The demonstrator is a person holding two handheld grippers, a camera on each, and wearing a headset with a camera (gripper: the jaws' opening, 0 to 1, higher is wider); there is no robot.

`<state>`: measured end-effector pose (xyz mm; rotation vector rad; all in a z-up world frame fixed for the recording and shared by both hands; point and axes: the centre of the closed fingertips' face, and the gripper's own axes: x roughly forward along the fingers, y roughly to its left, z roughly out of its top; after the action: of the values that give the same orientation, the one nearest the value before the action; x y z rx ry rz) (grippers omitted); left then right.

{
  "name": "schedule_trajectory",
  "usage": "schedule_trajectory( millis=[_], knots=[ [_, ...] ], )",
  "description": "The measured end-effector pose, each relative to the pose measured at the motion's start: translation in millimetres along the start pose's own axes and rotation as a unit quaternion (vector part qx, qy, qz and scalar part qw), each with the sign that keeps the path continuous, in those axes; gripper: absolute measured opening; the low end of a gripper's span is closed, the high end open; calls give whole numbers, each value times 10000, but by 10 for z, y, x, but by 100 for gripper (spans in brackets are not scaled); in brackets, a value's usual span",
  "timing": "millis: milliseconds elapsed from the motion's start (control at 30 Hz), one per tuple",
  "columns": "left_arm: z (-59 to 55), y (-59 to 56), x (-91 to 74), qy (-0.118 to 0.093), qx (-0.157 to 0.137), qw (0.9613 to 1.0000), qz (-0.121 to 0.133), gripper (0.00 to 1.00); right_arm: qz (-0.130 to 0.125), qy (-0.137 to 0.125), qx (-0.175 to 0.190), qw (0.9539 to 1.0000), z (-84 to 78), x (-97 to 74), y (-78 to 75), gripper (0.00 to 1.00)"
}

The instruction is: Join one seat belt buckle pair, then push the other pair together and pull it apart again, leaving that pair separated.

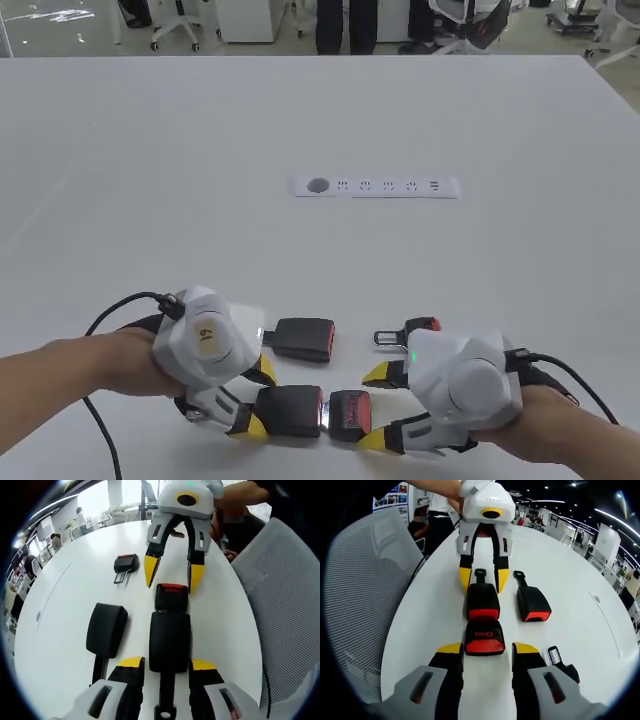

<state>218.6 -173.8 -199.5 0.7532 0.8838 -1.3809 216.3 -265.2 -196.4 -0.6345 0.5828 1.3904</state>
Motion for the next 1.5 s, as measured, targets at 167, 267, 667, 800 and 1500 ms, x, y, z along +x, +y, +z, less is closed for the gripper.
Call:
schedule_trajectory(
  millis=[167, 267, 667, 800, 1500],
  knots=[
    [40, -13, -68, 1, -52, 10000, 6, 39, 14, -21, -40, 10000, 20, -24, -15, 38],
    [75, 0, -115, -52, -79, 9999, 36, 39, 20, -81, 27, 10000, 64, -71, -27, 40],
    [143, 204, -334, -170, -210, 9994, 200, 44, -71, -127, 76, 9999, 74, -230, -131, 41],
    [139, 328, -387, -224, -282, 9989, 316, 45, -107, -125, 106, 9998, 83, -286, -171, 41],
    [191, 797, -322, -224, -257, 9977, 584, 48, -491, 54, 144, 9987, -156, -553, -602, 42]
  ],
)
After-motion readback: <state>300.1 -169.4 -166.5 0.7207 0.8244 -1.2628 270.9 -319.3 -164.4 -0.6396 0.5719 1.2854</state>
